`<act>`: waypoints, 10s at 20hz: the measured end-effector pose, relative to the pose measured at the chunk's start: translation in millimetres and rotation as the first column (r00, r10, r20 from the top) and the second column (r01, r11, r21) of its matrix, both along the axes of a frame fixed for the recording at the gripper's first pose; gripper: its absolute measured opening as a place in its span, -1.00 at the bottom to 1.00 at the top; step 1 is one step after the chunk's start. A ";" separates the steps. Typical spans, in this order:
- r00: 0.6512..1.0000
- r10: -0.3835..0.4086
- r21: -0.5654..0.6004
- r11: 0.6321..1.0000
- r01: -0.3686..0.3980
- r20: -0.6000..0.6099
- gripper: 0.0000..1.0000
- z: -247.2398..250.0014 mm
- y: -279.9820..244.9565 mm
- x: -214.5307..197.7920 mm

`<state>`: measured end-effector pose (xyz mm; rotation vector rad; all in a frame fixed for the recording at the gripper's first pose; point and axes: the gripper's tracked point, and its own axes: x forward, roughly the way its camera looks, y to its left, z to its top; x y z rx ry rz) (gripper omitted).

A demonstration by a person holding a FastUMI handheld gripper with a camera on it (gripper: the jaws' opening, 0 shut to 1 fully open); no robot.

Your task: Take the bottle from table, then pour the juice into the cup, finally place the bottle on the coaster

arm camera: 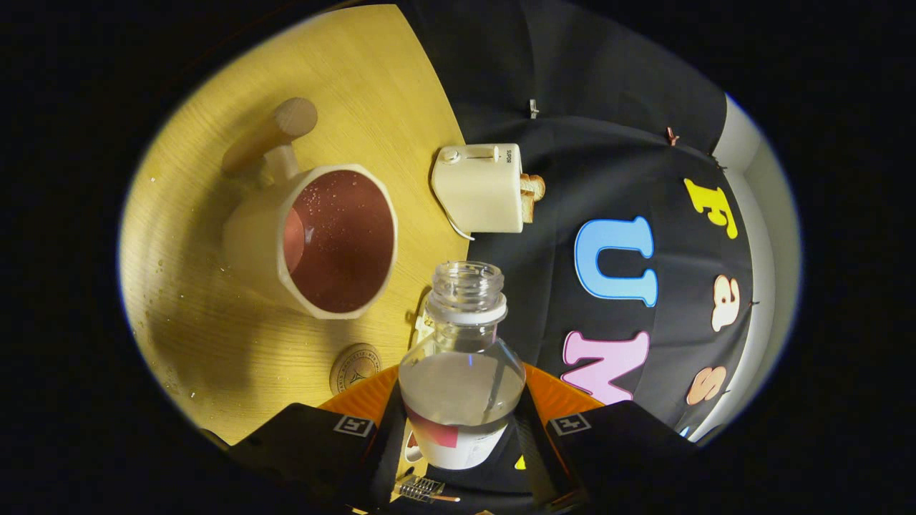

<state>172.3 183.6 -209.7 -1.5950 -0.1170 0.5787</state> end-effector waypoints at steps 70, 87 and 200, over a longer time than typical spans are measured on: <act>0.898 0.409 -0.446 0.842 -0.303 0.163 0.47 19.2 30.8 17.7; 0.861 0.483 -0.541 0.772 -0.332 0.161 0.46 18.1 34.7 18.3; 0.793 0.088 0.797 0.107 0.595 -0.603 0.56 -36.9 -63.0 95.7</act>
